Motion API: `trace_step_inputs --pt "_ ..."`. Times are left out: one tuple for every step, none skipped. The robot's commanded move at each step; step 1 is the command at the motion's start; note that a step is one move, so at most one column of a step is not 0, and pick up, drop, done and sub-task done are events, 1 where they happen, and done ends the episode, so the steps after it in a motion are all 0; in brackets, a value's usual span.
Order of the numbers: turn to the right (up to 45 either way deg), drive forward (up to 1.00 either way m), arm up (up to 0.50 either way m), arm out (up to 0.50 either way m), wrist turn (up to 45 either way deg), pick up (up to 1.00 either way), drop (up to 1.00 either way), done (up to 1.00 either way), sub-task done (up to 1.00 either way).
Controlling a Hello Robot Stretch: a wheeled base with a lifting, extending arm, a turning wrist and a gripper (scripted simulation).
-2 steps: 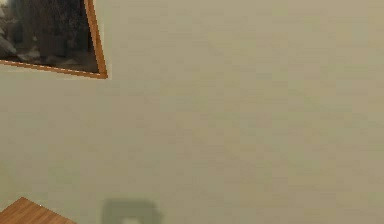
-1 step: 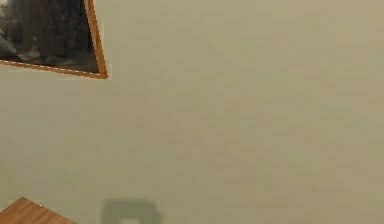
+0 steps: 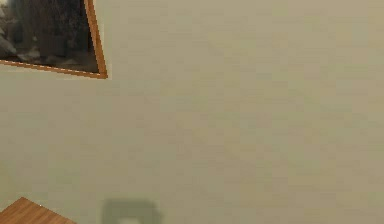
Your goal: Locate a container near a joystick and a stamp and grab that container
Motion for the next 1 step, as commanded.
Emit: trace_step_inputs --pt "0.0 0.0 0.1 0.0 0.0 0.0 0.0 0.0 0.0"
